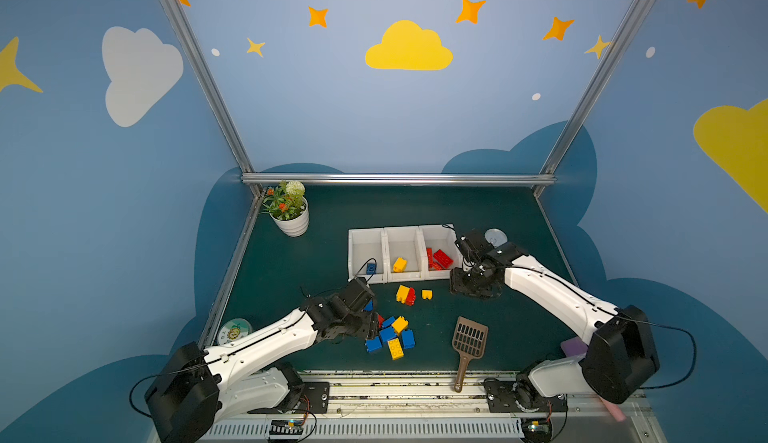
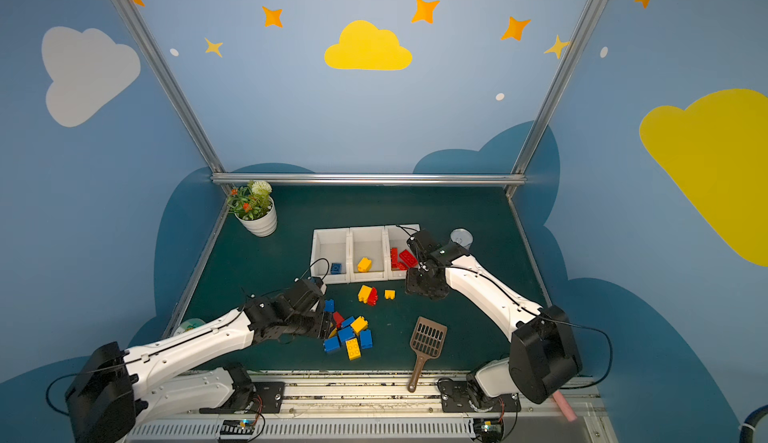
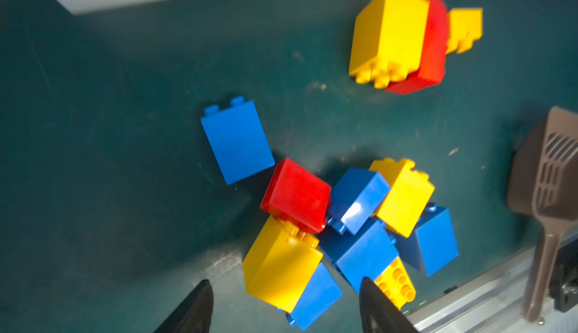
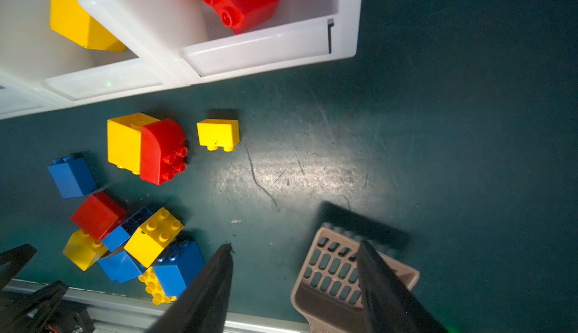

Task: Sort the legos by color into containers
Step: 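Reach the left gripper toward a yellow brick in the pile while the right arm withdraws, then grasp the yellow brick with the left gripper and lift it toward the bin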

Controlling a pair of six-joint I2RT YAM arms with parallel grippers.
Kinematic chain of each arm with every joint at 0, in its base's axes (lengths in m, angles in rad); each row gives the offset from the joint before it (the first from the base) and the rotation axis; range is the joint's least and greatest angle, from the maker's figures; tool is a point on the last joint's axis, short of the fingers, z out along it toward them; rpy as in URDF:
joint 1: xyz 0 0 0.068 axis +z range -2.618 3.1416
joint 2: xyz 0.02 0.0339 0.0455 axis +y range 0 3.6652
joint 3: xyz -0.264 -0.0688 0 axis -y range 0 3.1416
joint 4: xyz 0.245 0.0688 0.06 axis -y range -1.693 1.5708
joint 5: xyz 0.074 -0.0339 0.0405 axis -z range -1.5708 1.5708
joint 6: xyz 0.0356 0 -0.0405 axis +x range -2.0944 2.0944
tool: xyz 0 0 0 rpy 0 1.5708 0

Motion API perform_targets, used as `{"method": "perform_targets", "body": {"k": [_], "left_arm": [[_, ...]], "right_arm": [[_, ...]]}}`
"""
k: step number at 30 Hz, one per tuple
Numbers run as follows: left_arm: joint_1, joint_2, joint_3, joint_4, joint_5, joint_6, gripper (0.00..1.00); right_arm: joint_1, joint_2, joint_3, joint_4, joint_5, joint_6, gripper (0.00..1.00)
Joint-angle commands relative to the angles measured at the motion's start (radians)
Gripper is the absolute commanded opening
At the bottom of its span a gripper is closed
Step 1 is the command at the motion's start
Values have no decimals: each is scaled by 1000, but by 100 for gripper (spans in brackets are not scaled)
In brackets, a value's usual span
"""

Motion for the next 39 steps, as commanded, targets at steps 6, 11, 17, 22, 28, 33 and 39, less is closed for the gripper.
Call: {"method": "perform_targets", "body": {"k": [6, 11, 17, 22, 28, 33, 39], "left_arm": [[-15, 75, 14, -15, -14, 60, 74], [-20, 155, 44, -26, 2, 109, 73], [-22, 235, 95, -32, -19, 136, 70], [-22, 278, 115, -10, -21, 145, 61], [-21, 284, 104, -29, -23, 138, 43], [-22, 250, 84, -40, -39, 122, 35], [-20, 227, 105, -74, -72, 114, 31]], "right_arm": [[10, -16, -11, 23, -14, 26, 64], [11, -21, -21, 27, -12, 36, 64], [13, -22, -31, 33, -13, 44, 64], [16, -21, -33, 31, -13, 49, 63], [17, -22, -41, 34, -13, 52, 62], [19, -10, -36, 37, -16, 52, 61], [22, 0, -28, 38, -17, 49, 61]]}}
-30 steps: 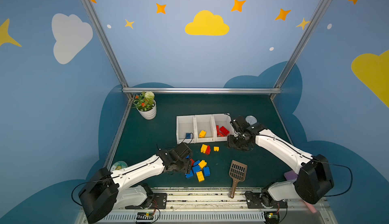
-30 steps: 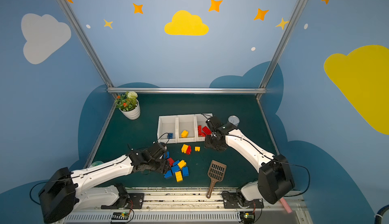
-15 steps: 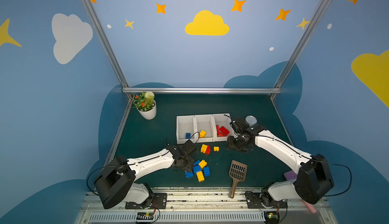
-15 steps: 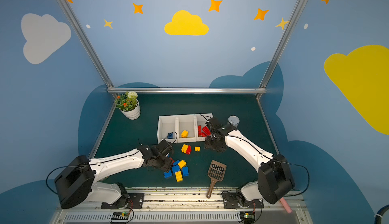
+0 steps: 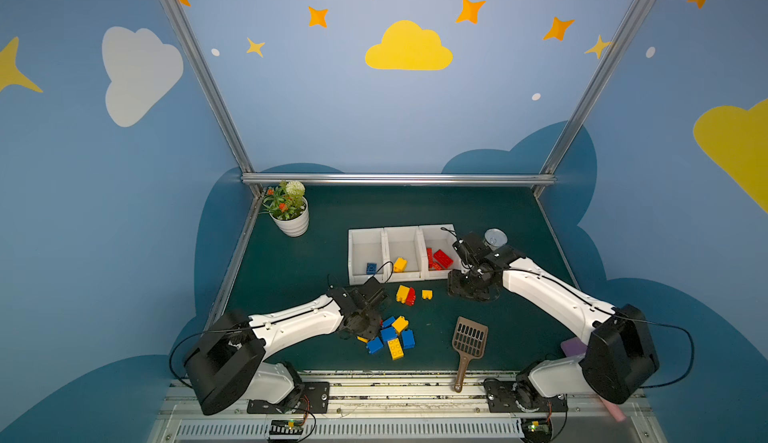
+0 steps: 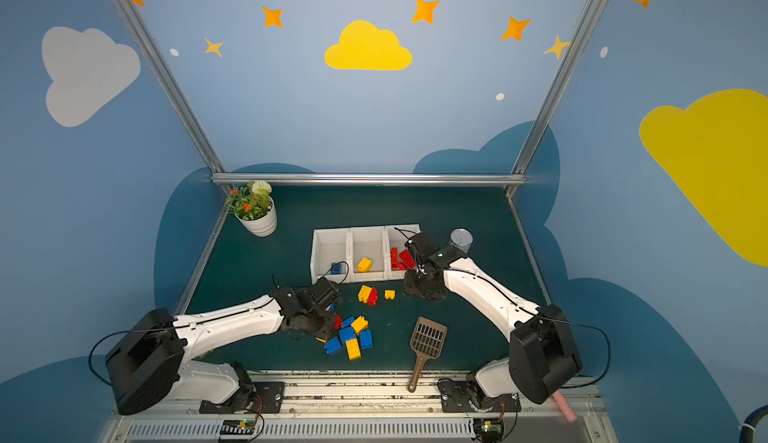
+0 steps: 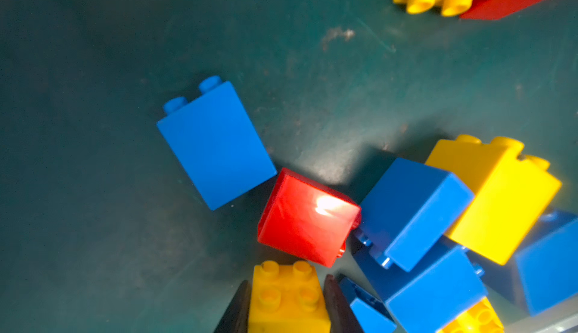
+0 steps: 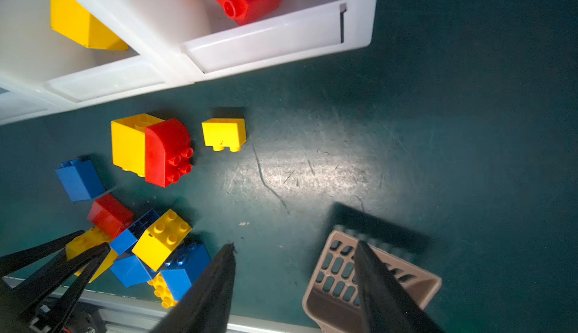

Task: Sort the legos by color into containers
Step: 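Grasp the yellow brick with the left gripper and lift it toward the bin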

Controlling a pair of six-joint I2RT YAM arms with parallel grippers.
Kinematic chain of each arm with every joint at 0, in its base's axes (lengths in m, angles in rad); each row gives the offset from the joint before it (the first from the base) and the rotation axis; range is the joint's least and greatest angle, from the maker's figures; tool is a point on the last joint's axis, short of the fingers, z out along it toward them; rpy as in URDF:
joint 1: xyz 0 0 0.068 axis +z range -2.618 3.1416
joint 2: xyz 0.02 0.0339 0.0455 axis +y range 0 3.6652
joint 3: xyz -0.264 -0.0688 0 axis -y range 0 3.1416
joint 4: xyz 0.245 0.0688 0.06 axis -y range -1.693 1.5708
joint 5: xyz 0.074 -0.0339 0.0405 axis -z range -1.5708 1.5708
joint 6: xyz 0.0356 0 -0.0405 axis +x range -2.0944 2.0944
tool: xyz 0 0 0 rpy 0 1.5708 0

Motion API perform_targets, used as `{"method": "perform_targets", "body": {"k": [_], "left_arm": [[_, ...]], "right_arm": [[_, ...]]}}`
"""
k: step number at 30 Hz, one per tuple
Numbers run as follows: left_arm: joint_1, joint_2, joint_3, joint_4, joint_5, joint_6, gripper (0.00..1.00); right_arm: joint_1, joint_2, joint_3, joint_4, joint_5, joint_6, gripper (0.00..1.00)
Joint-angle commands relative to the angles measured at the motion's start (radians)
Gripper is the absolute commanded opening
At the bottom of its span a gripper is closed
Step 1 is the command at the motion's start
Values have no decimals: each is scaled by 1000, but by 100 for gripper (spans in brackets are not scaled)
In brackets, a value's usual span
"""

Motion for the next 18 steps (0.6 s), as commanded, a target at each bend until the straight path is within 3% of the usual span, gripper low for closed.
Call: {"method": "perform_targets", "body": {"k": [1, 6, 12, 18], "left_arm": [[0, -21, 25, -56, -36, -6, 31], [25, -43, 124, -89, -93, 27, 32], [159, -43, 225, 0, -56, 123, 33], [281, 71, 349, 65, 1, 185, 33]], "right_arm": [[6, -1, 4, -2, -1, 7, 61], [8, -7, 17, -13, 4, 2, 60], [8, -7, 42, -37, 11, -8, 60], [8, -13, 67, -64, 18, -14, 60]]}}
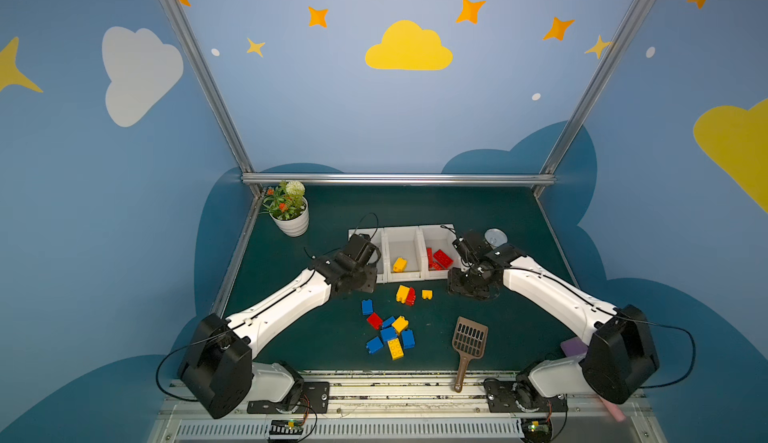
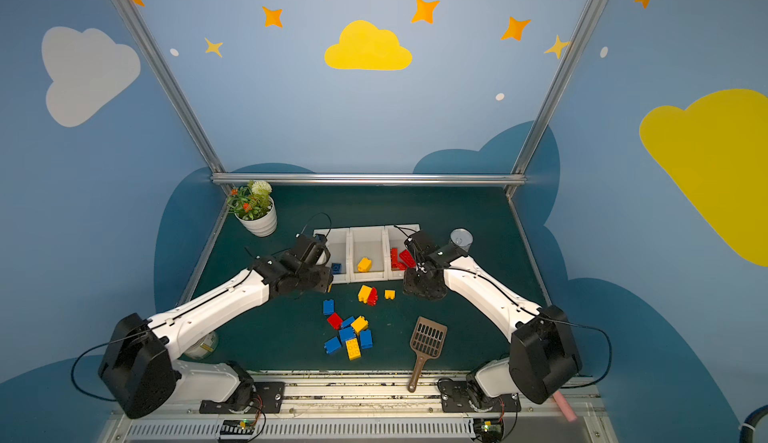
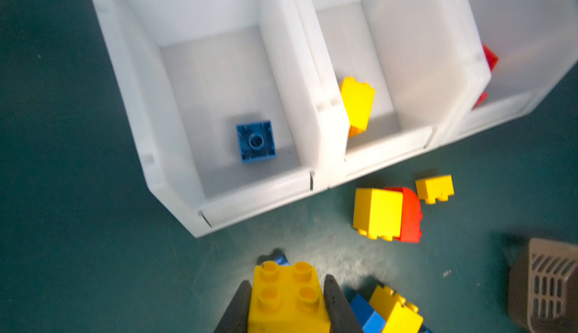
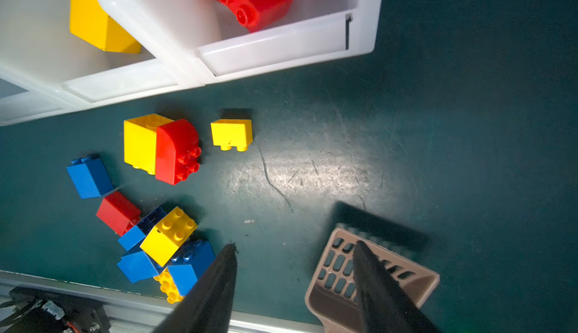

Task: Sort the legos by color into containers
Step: 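Grasp the yellow brick with the left gripper and lift it toward the bin, then drop the yellow brick from the left gripper into the middle compartment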

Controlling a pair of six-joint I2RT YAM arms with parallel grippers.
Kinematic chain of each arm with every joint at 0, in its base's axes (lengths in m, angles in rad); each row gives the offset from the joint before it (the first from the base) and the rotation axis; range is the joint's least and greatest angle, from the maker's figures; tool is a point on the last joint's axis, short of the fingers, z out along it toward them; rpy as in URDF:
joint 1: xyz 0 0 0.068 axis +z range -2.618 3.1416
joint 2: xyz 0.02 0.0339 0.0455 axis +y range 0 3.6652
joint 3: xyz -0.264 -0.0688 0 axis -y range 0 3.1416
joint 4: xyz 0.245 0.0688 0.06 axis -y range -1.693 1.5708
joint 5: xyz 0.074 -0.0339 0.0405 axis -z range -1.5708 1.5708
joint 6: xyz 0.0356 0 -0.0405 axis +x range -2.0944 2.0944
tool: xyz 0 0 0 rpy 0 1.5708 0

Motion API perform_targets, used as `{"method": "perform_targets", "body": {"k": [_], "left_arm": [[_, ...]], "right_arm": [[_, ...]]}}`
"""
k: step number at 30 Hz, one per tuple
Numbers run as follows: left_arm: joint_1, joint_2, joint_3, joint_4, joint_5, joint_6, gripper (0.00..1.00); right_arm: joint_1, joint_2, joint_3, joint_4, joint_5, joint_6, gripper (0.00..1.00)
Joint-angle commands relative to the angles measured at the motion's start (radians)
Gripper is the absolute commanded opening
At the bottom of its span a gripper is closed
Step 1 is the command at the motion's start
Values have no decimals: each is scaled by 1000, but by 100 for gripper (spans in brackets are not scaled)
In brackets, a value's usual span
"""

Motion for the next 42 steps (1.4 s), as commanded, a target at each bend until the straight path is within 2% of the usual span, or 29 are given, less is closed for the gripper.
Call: {"method": "perform_targets", "body": {"k": [1, 8, 14, 19, 24, 33, 38, 42], "left_arm": [[29, 65, 71, 39, 41, 67, 33], [27, 214, 234, 56, 179, 122, 33], [18, 356, 368, 94, 240, 116, 34], [17, 492, 511, 39, 251, 132, 35], [16, 559, 584, 20, 243, 125, 46], [17, 492, 560, 49, 261, 94, 69], [32, 359, 446, 95, 258, 49, 83], [45, 218, 321, 130, 208, 34, 99]], "right_arm": [[3, -17, 31, -43, 17, -7, 60], [3, -31, 19, -43, 22, 1, 59], [8, -41, 6, -40, 19, 4, 59], [10, -49, -3, -49, 21, 3, 59], [16, -55, -12, -51, 16, 4, 59], [37, -31, 8, -55, 15, -15, 61], [63, -13, 24, -54, 9, -40, 61], [81, 13, 30, -52, 6, -53, 61]]}}
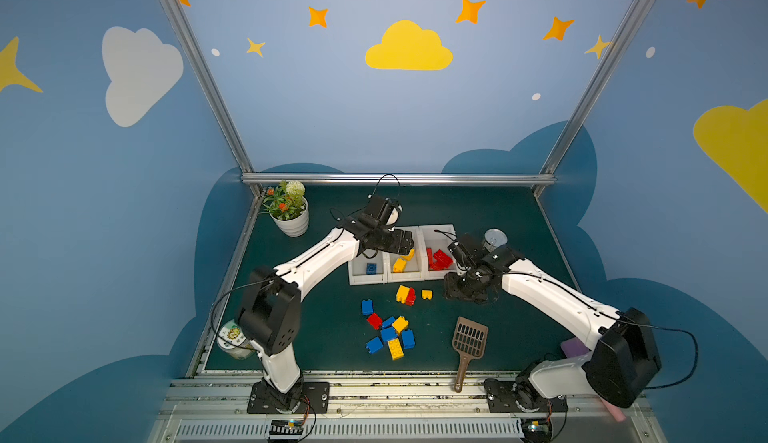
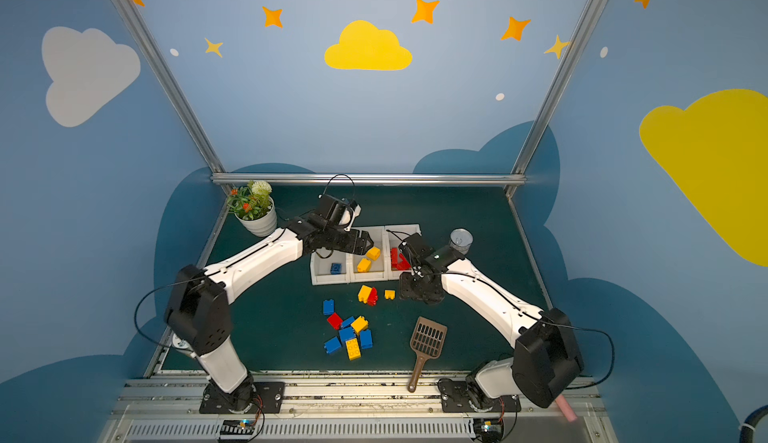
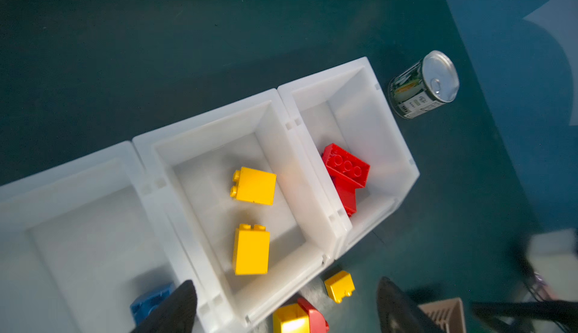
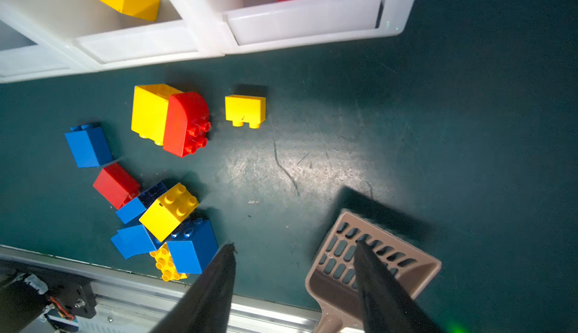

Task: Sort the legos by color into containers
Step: 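Drop the yellow brick from the left gripper into the middle compartment, then lower the right gripper onto a blue brick in the pile while the left arm withdraws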

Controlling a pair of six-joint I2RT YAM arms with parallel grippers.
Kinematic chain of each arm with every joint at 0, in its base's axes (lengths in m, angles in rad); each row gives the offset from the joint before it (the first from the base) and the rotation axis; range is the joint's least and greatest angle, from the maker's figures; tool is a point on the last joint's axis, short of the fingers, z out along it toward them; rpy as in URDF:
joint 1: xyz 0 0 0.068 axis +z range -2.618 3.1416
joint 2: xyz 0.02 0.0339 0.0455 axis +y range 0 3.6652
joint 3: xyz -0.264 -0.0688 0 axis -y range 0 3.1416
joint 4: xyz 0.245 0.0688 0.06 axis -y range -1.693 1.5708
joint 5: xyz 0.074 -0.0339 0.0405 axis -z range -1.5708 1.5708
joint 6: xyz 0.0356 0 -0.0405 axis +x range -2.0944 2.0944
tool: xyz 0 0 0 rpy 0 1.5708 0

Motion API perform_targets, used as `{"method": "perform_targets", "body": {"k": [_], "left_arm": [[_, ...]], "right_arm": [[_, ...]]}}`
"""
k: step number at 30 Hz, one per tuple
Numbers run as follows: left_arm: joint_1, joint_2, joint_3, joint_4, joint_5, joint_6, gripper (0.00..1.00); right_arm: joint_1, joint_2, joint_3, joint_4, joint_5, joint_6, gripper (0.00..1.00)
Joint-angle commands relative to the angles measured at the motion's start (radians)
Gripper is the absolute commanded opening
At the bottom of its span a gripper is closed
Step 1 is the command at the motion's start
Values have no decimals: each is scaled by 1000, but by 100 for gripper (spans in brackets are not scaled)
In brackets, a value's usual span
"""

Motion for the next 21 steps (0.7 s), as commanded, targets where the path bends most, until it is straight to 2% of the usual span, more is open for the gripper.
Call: {"method": "perform_targets", "body": {"k": [1, 5, 10, 11, 14, 18, 21], "left_arm": [[11, -113, -85, 43, -47, -23, 99], [13, -253, -211, 69, -117, -34, 99], [21, -382, -359, 107, -319, -127, 99], [29, -403, -380, 104, -315, -122, 99], [56, -463, -422, 101, -197, -68, 99], [65, -557, -506, 133, -198, -102, 99], [81, -656, -580, 139, -247, -147, 99]], "right_arm": [[15, 29, 30, -22, -1, -23, 61], [37, 77, 47, 2, -16, -18, 61], [79, 172, 105, 31, -21, -2, 60], [90, 193, 121, 35, -23, -1, 59], [127, 251, 173, 43, -24, -5, 59], [198, 318, 239, 48, -20, -6, 58], [256, 364, 299, 44, -18, -15, 58]]}}
